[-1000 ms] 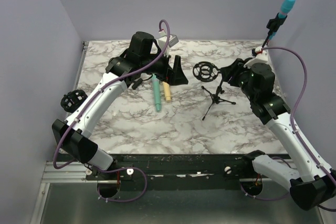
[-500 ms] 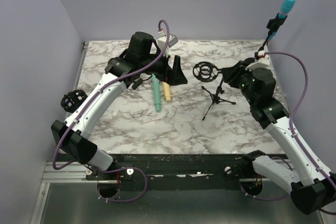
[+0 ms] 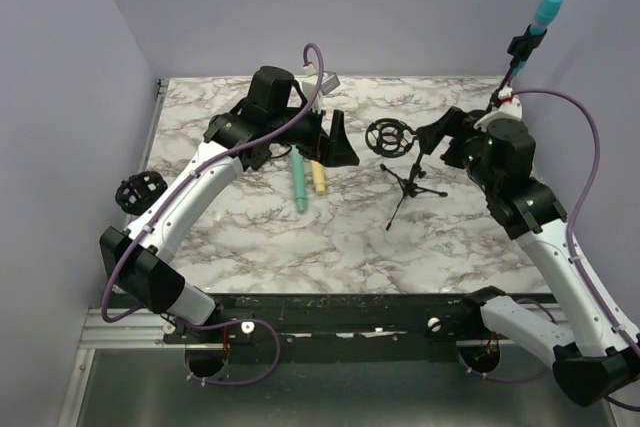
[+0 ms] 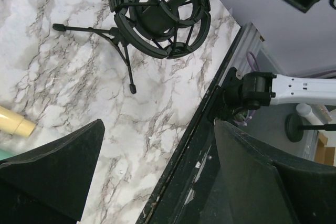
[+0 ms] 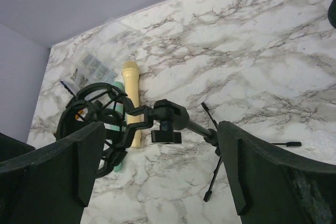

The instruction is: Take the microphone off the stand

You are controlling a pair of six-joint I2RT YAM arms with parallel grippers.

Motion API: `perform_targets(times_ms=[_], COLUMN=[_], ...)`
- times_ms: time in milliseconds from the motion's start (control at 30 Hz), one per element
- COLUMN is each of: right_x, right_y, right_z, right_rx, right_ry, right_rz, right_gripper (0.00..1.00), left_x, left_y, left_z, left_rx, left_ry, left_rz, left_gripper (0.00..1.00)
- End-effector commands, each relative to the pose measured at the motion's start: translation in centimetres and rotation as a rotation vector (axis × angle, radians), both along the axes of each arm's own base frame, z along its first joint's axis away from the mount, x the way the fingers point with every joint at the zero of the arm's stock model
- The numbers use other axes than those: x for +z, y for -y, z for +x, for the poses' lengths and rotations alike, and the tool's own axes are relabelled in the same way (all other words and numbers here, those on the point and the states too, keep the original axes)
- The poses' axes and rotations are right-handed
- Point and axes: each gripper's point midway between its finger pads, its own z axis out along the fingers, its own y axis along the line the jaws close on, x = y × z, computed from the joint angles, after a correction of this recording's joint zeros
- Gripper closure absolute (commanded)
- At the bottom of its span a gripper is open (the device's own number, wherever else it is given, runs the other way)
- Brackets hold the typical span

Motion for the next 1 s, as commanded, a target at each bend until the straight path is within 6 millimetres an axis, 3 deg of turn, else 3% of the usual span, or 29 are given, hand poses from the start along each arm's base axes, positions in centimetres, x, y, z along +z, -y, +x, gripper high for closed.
perform_targets(times_ms=[0,100,200,333,500,567,600,733,967], right_x=[2.5,2.5,1.2,-2.6,-8.6,-10.6,-11.1,-11.4,-13.0], right_y=[0.9,2.3,4.8,7.9,9.8,9.3,8.1,3.4,0.6], right_z=[-1.3,-1.6,-1.7,-1.3,-0.2,-0.2,-0.2,-0.8,-2.2], right_rx=[-0.018,-0.080,-0.205,-0.301,-0.217,-0.136,-0.048,0.252,0.451], right_ry=[0.004,-0.006,-0.042,-0.127,-0.271,-0.304,-0.304,-0.237,-0.156], right_rz=[-0.020,-0.055,-0.103,-0.136,0.033,0.132,0.201,0.384,0.546], right_gripper=[0.03,0.01,0.00,0.01,0.03,0.04,0.06,0.12,0.26], left_x=[1.4,1.4,1.6,1.9,2.3,2.4,2.4,2.4,2.5], left_y=[0.7,0.6,0.5,0.5,0.3,0.2,0.2,0.2,0.3], left_z=[-1.0,-1.0,-1.0,-1.2,-1.4,-1.6,-1.5,-1.7,-1.7], left_rx=[-0.048,-0.043,-0.042,-0.045,-0.046,-0.047,-0.044,-0.048,-0.053], left_ry=[-0.001,0.003,0.008,0.014,0.027,0.030,0.033,0.032,0.034], left_rz=[-0.066,-0.062,-0.064,-0.069,-0.072,-0.073,-0.073,-0.072,-0.074], left_gripper=[0.11,0.11,0.11,0.11,0.11,0.11,0.11,0.11,0.11])
